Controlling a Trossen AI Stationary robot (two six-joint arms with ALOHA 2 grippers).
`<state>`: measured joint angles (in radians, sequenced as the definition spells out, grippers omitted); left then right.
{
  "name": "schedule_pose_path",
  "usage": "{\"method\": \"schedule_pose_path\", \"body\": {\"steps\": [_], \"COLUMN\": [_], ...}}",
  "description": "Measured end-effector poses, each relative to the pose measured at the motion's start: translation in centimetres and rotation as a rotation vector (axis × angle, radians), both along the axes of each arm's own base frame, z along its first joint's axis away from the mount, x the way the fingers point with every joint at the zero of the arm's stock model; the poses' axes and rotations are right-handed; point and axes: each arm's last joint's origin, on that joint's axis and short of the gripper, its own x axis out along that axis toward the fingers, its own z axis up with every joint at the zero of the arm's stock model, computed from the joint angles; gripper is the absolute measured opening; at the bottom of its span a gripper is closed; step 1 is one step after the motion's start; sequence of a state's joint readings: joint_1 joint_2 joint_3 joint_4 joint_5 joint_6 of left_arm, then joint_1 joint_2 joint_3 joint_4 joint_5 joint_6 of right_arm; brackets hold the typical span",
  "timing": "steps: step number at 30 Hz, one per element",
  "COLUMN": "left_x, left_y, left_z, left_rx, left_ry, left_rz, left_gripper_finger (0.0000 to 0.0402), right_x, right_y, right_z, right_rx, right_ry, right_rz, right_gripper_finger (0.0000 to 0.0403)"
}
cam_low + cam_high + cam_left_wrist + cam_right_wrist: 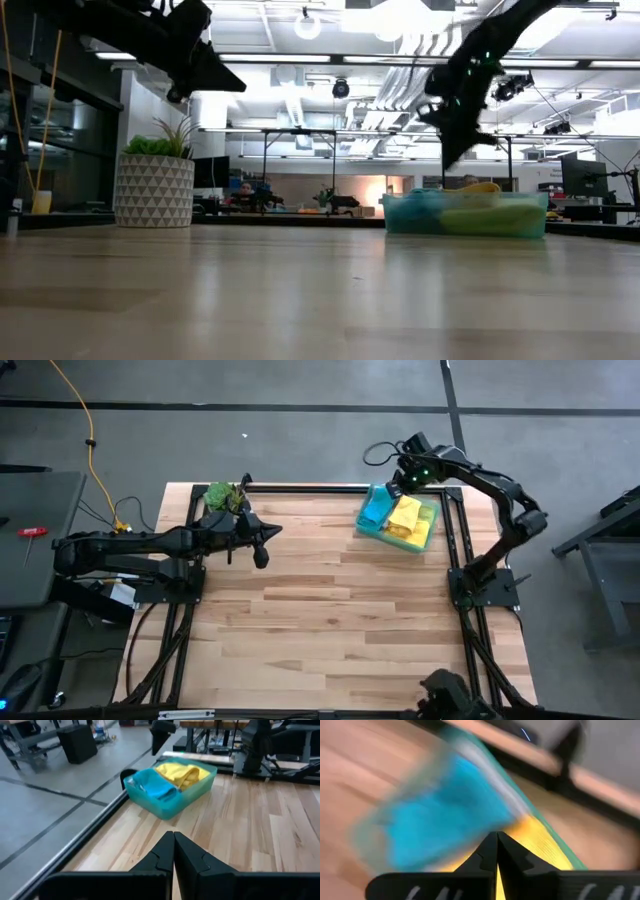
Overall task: Fold microfiber towels
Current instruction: Return to Home Position
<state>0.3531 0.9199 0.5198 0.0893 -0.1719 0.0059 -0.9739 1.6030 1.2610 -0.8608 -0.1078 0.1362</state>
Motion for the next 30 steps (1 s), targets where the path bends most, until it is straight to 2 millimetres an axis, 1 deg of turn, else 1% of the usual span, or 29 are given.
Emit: {"method": "schedule_pose_path", "body": {"steps": [3, 6, 8, 10, 13, 16, 17, 18, 20, 22, 24, 27, 30], "left_x": [0.1, 0.2, 0.2, 0.2, 0.0, -0.5, -0.7, -0.9, -1.6, -2.4, -3.2, -4.4, -5.6], "left_y": [0.0, 0.0, 0.0, -0.1, -0.4, -0.8, -0.9, -1.2, -1.6, -2.1, -2.5, -2.9, -3.3], "left_z": [0.3, 0.6, 0.7, 0.9, 1.4, 1.9, 2.2, 2.4, 2.8, 3.2, 3.4, 3.8, 4.2], "left_rx": [0.012, -0.05, -0.098, -0.14, -0.194, -0.256, -0.262, -0.264, -0.275, -0.284, -0.284, -0.255, -0.206], "left_ry": [-0.034, -0.097, -0.135, -0.173, -0.231, -0.284, -0.298, -0.31, -0.33, -0.336, -0.331, -0.334, -0.34], "left_rz": [-0.001, 0.013, 0.013, -0.017, -0.074, -0.074, -0.078, -0.082, -0.087, -0.089, -0.085, -0.097, -0.111], "left_gripper_finger": [0.0, 0.0, 0.0, 0.0, 0.0, 0.0, 0.0, 0.0, 0.0, 0.0, 0.0, 0.0, 0.0], "right_x": [1.5, 3.2, 4.5, 5.8, 7.6, 9.3, 9.9, 10.3, 10.6, 10.4, 9.7, 8.9, 8.3], "right_y": [1.2, 2.9, 4.3, 6.0, 8.6, 11.1, 11.9, 12.8, 14.3, 15.8, 17.5, 20.1, 22.4], "right_z": [2.3, 4.7, 6.0, 6.9, 7.5, 7.7, 7.5, 7.1, 5.6, 4.1, 2.9, 2.5, 2.7], "right_rx": [-0.122, -0.231, -0.287, -0.323, -0.336, -0.322, -0.331, -0.333, -0.304, -0.264, -0.231, -0.179, -0.176], "right_ry": [-0.13, -0.278, -0.364, -0.424, -0.494, -0.545, -0.586, -0.635, -0.732, -0.811, -0.876, -0.97, -0.995], "right_rz": [0.118, 0.228, 0.319, 0.429, 0.588, 0.712, 0.754, 0.784, 0.801, 0.785, 0.779, 0.792, 0.782], "right_gripper_finger": [0.0, 0.0, 0.0, 0.0, 0.0, 0.0, 0.0, 0.0, 0.0, 0.0, 0.0, 0.0, 0.0]}}
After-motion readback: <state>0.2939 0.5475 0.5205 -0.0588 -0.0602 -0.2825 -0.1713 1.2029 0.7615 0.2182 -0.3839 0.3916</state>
